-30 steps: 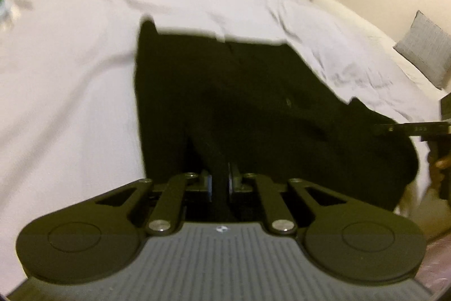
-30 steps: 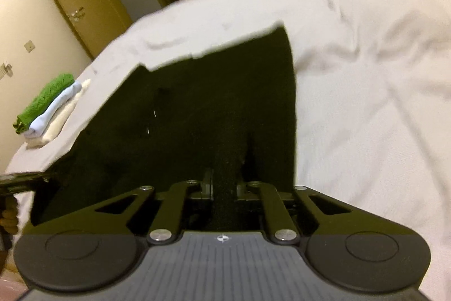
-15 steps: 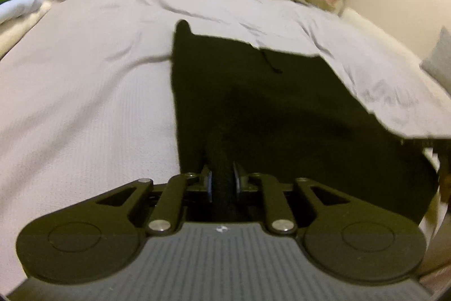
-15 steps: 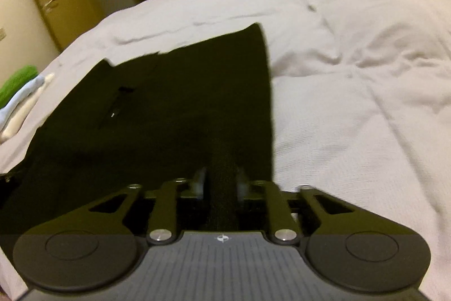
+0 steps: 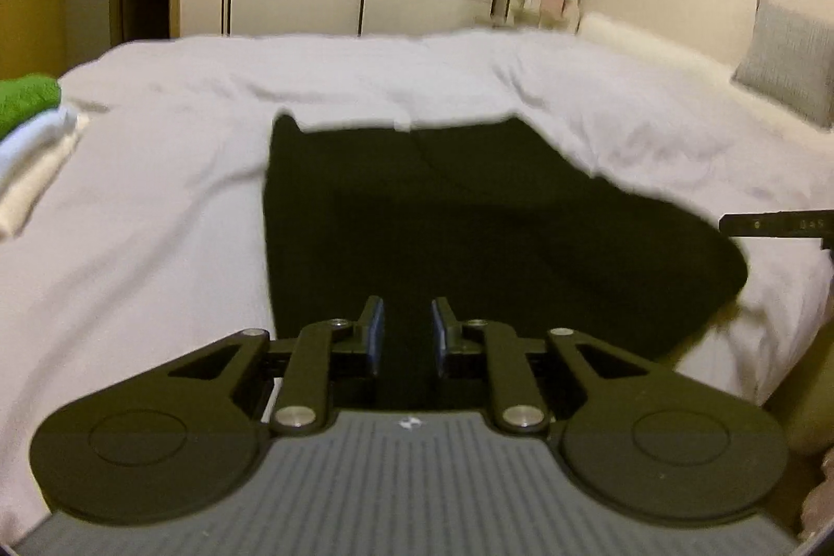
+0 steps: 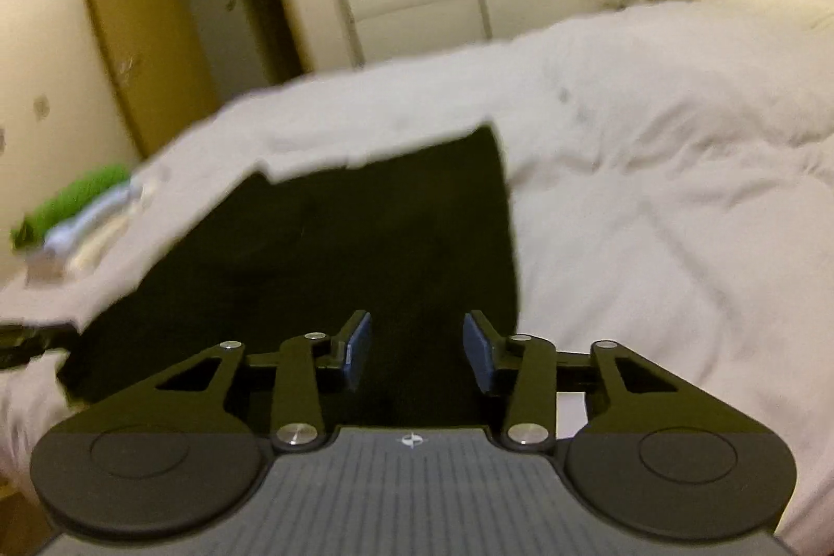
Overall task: Fold clothes
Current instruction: 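Open both grippers and withdraw from the folded black garment, then move both open grippers to the long edge of the folded black garment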
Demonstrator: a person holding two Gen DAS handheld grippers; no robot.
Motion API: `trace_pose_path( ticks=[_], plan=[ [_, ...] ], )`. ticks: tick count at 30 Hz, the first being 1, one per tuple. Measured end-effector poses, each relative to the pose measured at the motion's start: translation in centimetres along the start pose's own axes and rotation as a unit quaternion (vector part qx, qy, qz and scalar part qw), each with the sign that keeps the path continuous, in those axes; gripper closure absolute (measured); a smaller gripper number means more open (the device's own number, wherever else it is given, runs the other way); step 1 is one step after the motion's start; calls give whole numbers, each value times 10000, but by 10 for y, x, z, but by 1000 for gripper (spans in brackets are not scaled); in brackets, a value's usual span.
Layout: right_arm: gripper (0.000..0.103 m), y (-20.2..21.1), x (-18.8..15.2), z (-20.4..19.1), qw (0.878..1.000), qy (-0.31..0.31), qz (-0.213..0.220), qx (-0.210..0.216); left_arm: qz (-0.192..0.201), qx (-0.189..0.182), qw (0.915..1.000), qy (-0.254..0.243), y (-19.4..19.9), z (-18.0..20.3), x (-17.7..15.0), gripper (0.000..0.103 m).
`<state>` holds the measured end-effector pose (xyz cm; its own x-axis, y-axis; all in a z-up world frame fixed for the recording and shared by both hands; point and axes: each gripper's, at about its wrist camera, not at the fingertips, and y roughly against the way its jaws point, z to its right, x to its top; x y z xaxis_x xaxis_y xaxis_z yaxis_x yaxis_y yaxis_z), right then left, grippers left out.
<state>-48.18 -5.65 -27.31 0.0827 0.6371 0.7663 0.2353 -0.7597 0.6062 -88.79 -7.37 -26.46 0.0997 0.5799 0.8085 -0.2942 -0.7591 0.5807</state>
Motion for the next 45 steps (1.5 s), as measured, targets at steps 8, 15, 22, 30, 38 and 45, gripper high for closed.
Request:
trace_pose_path(
  ticks=[8,15,22,30,38,45],
  plan=[
    [72,-12,-11,4,9991,-100,-121,-390,-173,486,9982,315,-3,-7,-2,93],
    [84,-21,-20,22,9975,-351,-189,-575,-332,789,9962,164,-4,-8,-30,91],
    [74,18,-2,27,9917,-576,2,-1152,-196,1185,9922,331,26,-23,-21,85],
    [64,30,-20,22,9929,-814,-127,-857,-197,827,9950,516,53,-3,-35,85],
    [61,35,-36,16,9928,-933,-309,-680,-456,687,9925,904,37,-10,-44,80],
    [41,42,-27,10,9938,-779,-213,-767,-700,1027,9880,918,16,-20,-31,60]
  ],
)
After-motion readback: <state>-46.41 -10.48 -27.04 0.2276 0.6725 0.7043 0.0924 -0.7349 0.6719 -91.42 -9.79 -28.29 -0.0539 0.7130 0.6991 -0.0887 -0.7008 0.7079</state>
